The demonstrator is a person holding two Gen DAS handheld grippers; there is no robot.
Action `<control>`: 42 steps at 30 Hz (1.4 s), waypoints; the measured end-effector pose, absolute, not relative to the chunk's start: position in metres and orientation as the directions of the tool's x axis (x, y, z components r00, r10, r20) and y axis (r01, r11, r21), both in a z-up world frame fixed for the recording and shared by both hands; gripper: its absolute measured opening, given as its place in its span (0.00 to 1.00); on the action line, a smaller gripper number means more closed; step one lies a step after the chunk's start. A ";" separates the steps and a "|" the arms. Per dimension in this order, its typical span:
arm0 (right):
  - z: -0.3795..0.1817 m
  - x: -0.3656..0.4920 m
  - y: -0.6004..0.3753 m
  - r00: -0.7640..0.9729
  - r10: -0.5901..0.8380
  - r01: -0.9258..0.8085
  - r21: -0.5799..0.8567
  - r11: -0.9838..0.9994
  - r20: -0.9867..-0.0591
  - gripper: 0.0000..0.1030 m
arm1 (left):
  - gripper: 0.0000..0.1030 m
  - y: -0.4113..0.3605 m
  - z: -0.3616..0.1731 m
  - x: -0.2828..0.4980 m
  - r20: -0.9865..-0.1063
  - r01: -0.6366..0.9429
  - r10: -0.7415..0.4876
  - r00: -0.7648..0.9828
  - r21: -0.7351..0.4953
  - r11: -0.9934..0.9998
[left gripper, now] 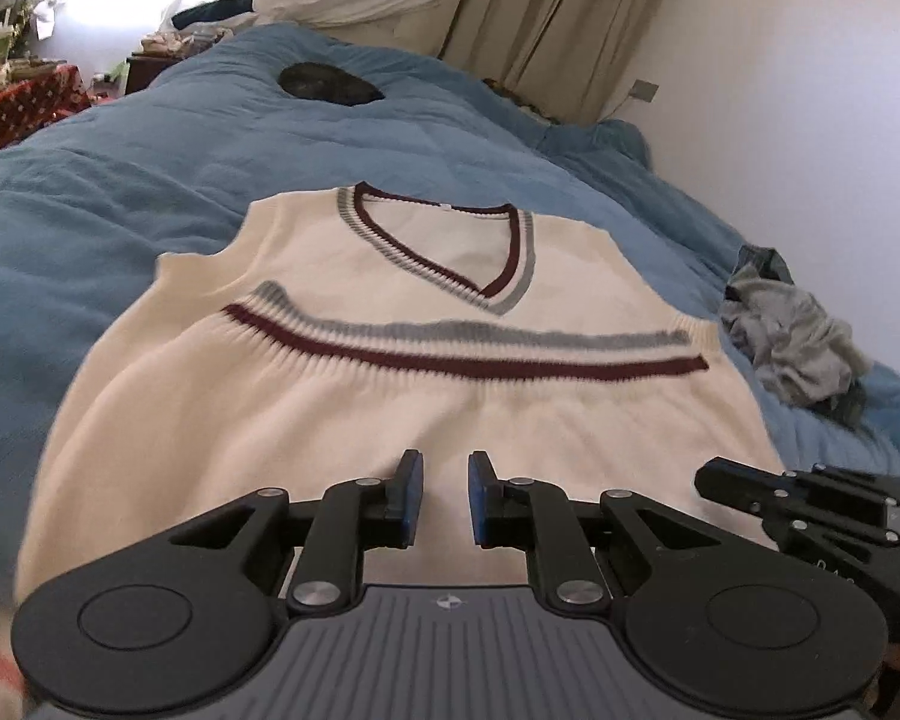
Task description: Fold clothes
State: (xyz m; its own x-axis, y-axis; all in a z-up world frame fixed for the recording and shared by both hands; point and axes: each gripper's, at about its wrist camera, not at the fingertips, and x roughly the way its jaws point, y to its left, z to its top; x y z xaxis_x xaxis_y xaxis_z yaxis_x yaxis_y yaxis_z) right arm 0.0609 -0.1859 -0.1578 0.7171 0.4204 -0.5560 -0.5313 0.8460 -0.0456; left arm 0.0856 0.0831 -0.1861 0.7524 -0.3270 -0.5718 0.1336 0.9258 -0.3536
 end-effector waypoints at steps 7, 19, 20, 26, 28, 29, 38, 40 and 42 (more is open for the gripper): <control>-0.176 0.088 -0.147 0.715 0.388 -0.549 -0.124 0.826 -0.581 0.01 | 0.14 0.077 -0.193 0.089 -0.581 0.141 -0.306 0.754 -0.311 0.940; -0.163 0.136 -0.130 0.709 0.405 -0.505 -0.014 0.863 -0.577 0.02 | 0.14 0.076 -0.194 0.124 -0.615 0.134 -0.300 0.729 -0.301 0.944; -0.160 0.132 -0.134 0.708 0.412 -0.505 -0.004 0.863 -0.573 0.02 | 0.14 0.075 -0.195 0.130 -0.622 0.128 -0.300 0.723 -0.306 0.943; -0.137 0.101 -0.168 0.722 0.422 -0.498 0.011 0.867 -0.549 0.03 | 0.14 0.070 -0.194 0.175 -0.651 0.096 -0.295 0.699 -0.324 0.941; -0.133 0.094 -0.182 0.727 0.410 -0.487 0.008 0.873 -0.551 0.04 | 0.14 0.068 -0.190 0.189 -0.655 0.090 -0.287 0.700 -0.317 0.944; -0.132 0.092 -0.188 0.728 0.401 -0.480 0.004 0.877 -0.556 0.04 | 0.14 0.071 -0.186 0.191 -0.650 0.087 -0.293 0.702 -0.330 0.940; -0.150 0.086 -0.219 0.722 0.306 -0.463 -0.105 0.880 -0.620 0.13 | 0.14 0.098 -0.162 0.161 -0.634 0.112 -0.282 0.720 -0.295 0.949; -0.157 0.095 -0.213 0.720 0.303 -0.470 -0.118 0.875 -0.624 0.14 | 0.14 0.102 -0.166 0.145 -0.659 0.123 -0.266 0.704 -0.255 0.959; -0.160 0.110 -0.201 0.721 0.296 -0.473 -0.133 0.871 -0.627 0.16 | 0.14 0.103 -0.171 0.129 -0.675 0.140 -0.238 0.699 -0.197 0.970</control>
